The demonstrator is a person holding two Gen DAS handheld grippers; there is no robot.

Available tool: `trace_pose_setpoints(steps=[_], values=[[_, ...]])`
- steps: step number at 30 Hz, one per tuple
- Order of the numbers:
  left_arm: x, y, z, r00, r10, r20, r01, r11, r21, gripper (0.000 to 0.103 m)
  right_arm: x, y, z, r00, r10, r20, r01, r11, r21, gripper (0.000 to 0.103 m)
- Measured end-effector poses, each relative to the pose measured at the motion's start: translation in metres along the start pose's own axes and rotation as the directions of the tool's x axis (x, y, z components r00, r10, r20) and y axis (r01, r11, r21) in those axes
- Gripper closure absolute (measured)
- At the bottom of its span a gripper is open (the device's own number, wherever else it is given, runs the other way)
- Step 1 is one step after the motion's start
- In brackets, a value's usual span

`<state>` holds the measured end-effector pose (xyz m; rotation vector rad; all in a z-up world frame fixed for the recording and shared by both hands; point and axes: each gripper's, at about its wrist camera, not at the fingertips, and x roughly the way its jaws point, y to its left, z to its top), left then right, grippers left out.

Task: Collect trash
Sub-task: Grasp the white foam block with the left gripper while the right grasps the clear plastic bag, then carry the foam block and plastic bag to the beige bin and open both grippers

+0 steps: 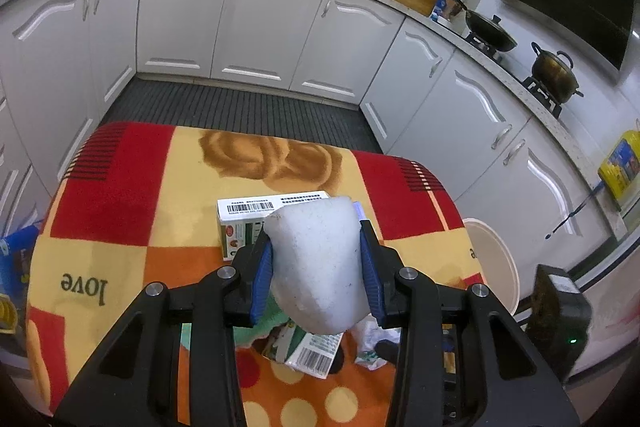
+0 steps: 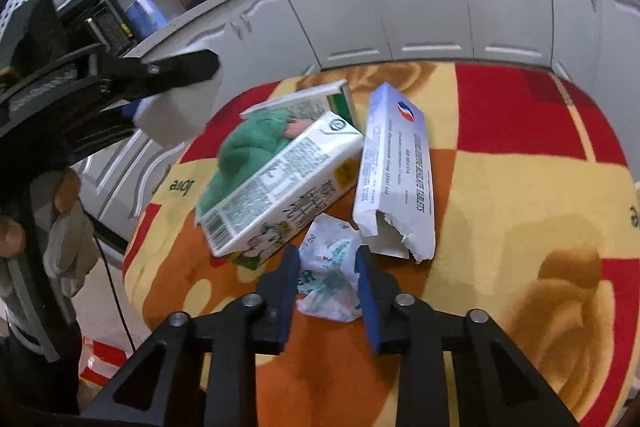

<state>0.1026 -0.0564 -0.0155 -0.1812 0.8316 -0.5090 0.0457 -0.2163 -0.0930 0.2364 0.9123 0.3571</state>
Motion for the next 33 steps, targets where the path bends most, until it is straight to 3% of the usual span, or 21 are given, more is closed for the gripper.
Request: trace_pose_setpoints(steps=[6,15,33], values=[[-0.005,-0.012,-0.003,1.000,-0.015,0.008,0.015,1.000,0.021,0.066,-0.041,0.001,0.000,0.995,-0.012,0.095,0.012,1.000,-0.003,0.082],[-0.007,-0.061,-0.015,0.999,-0.051,0.003,0.050,0.992,0.112,0.066,-0.089,-0.019,0.000,0.974,-0.113,0.198,0.105,0.993,0.048,0.082],[0.009,-0.136,-0.033,0.995,-0.096,-0.037,0.102,0.969,0.223,0.066,-0.156,-0.059,-0.013,0.927,-0.237,0.290,0.209,0.970,0.126,0.082]])
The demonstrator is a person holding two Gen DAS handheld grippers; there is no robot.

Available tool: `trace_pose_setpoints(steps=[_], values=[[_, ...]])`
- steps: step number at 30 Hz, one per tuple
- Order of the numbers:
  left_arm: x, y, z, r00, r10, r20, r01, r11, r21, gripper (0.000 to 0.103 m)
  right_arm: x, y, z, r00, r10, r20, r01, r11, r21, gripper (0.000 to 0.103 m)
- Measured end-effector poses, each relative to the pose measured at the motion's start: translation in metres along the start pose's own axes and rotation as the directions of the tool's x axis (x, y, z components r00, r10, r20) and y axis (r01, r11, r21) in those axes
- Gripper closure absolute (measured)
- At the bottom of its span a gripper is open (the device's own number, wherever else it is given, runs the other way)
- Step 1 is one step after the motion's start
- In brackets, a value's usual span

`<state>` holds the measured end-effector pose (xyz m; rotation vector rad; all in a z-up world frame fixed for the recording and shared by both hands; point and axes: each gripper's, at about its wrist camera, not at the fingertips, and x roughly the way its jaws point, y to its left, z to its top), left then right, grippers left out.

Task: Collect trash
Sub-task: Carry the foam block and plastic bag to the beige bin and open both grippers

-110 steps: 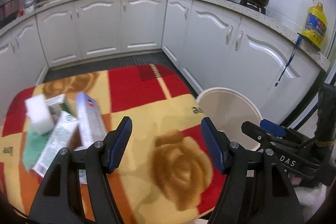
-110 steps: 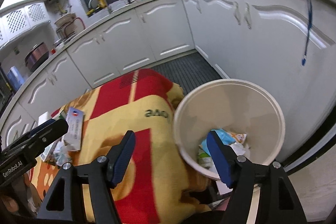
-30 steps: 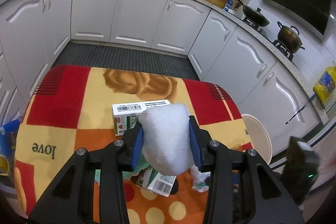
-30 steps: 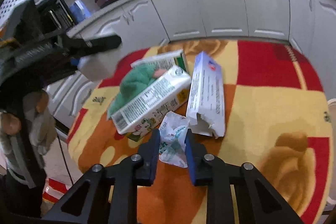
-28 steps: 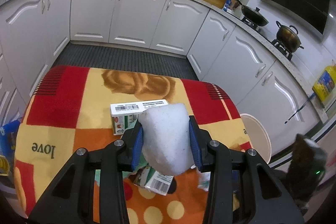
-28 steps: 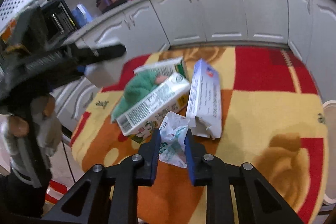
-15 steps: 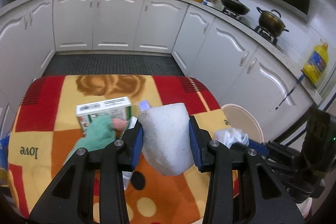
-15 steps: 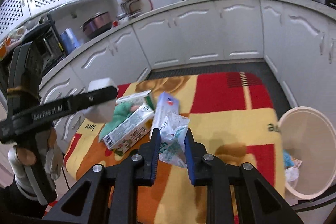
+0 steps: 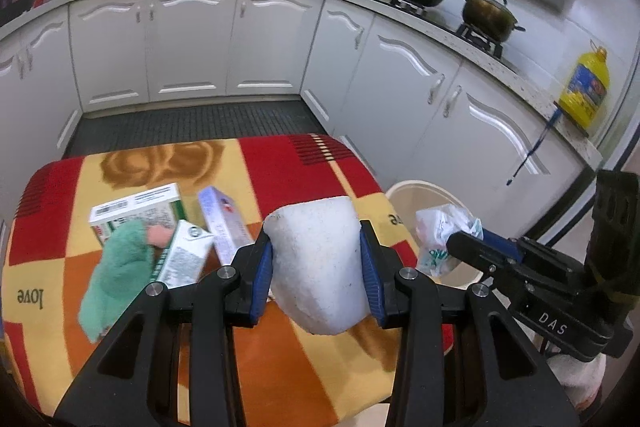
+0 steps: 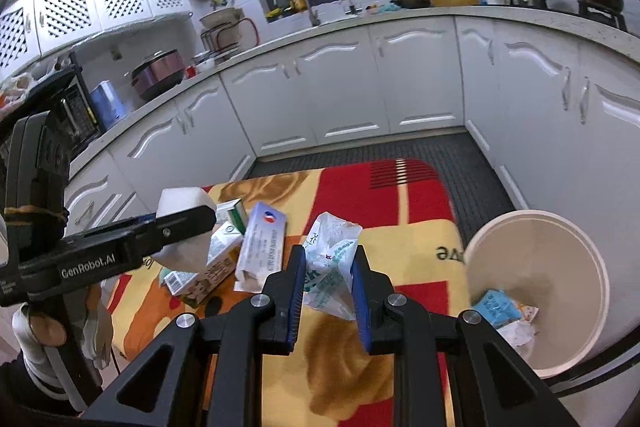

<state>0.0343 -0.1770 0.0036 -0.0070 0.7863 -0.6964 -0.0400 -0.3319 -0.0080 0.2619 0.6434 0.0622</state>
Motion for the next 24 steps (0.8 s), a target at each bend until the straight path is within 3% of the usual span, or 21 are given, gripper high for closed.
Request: trace_pose_setpoints(steps=[24], values=[[0.057,-0.095,0.007,0.992,-0.104,-0.077,0.112,0.988,0.103,0.066,-0.050,-0.078,-0.008,0.983,-0.176,0.047,0.170,0.980,0.099,0.082]])
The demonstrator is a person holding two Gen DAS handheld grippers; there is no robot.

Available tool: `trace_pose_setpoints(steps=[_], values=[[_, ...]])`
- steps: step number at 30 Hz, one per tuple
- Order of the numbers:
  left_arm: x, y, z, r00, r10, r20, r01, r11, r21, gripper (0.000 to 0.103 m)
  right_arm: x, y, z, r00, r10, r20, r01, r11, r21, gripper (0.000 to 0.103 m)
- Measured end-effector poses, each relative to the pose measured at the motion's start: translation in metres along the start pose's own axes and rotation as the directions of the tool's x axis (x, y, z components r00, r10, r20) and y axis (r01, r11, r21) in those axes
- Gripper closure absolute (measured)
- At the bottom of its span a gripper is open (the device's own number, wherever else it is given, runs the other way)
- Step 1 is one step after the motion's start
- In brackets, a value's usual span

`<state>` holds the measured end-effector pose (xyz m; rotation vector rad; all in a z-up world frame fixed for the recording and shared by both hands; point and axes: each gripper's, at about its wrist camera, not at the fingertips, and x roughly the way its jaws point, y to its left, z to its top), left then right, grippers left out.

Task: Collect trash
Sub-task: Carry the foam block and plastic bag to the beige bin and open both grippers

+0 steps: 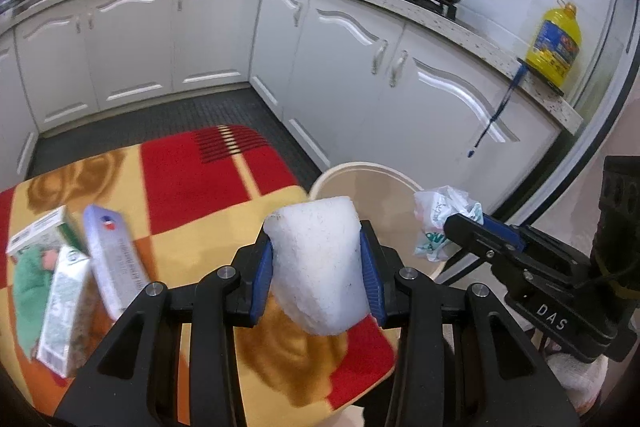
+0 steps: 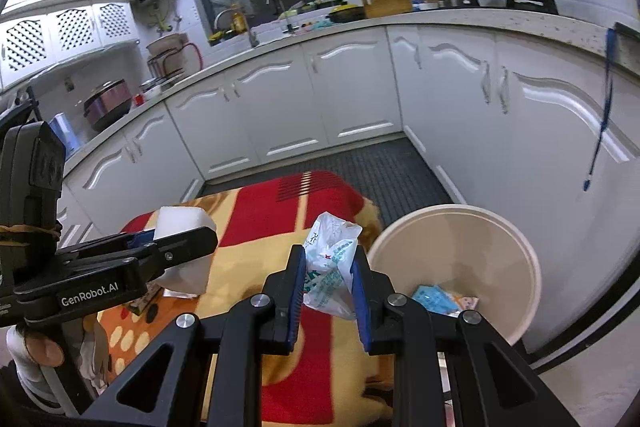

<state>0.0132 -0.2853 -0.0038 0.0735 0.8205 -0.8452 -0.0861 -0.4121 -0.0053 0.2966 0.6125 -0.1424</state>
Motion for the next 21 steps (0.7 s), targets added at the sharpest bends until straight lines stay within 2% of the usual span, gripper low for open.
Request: trace_pose_setpoints(steps=[6,21], values=[[0.033,-0.023,0.004,0.998,-0.045,-0.049,0.046,0.999,0.017,0.066,-0.001,-0.021,-0.004,0.999,-0.038,-0.007,0.038,0.999,0.032,0.082],[0.111,-0.046,0.008,0.986,-0.072,-0.152,0.074,0.997,0.010,0.065,0.021,-0.087,-0.016,0.989,-0.132,-0.070,0.140,0.982,0.128,0.082]])
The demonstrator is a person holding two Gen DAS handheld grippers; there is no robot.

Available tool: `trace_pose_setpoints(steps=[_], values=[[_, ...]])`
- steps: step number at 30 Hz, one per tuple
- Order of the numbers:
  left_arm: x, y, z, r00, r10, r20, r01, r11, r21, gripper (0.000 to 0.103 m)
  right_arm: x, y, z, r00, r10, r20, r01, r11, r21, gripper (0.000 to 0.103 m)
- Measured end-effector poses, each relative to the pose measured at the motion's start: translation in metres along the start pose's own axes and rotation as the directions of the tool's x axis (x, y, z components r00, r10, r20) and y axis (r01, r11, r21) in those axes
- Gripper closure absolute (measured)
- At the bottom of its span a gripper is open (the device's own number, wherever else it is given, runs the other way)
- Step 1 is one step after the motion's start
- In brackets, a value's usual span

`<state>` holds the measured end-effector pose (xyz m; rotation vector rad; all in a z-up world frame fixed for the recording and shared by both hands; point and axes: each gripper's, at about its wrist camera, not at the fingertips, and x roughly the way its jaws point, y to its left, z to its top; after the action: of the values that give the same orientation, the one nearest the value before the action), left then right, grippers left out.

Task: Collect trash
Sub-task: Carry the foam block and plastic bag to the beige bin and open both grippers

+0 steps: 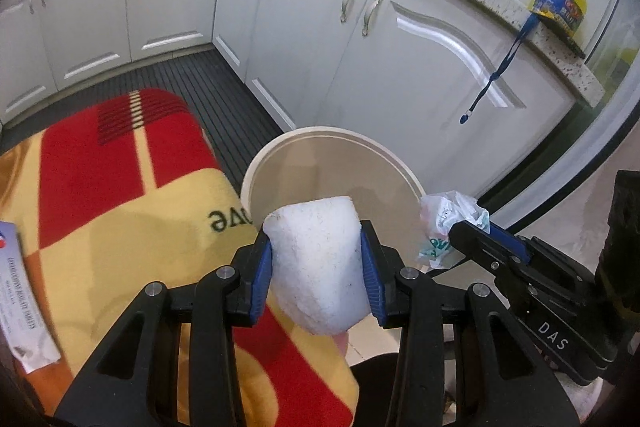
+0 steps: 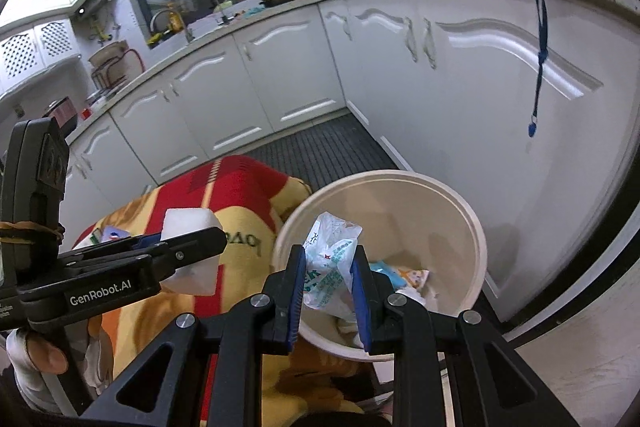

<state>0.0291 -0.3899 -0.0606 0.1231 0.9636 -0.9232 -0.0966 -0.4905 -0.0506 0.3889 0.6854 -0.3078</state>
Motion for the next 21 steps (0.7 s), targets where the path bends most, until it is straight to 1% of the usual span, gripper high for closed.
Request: trace_pose_setpoints(steps=[10,15,17,21], values=[[0.030,0.002,0.006,1.000,-0.008,-0.027,0.008,1.000,-0.016,0.064,0.020,-0.022,0.001,0.999,-0.033,-0.022,0.033,0.999,0.035,0.082],[0.039,0.003,0.008,0.999,-0.001,-0.034,0.001,1.000,-0.024,0.059,0.028,-0.026,0.002,0.999,-0.035,-0.030,0.036,0.998,0.047,0.082],[0.040,0.005,0.008,0.999,0.004,-0.037,-0.005,1.000,-0.028,0.054,0.030,-0.028,0.003,0.999,-0.034,-0.033,0.036,0.998,0.047,0.082],[0.041,0.009,0.008,0.999,0.015,-0.041,-0.016,0.999,-0.033,0.051,0.034,-0.027,0.003,0.998,-0.042,-0.035,0.044,0.998,0.047,0.082]])
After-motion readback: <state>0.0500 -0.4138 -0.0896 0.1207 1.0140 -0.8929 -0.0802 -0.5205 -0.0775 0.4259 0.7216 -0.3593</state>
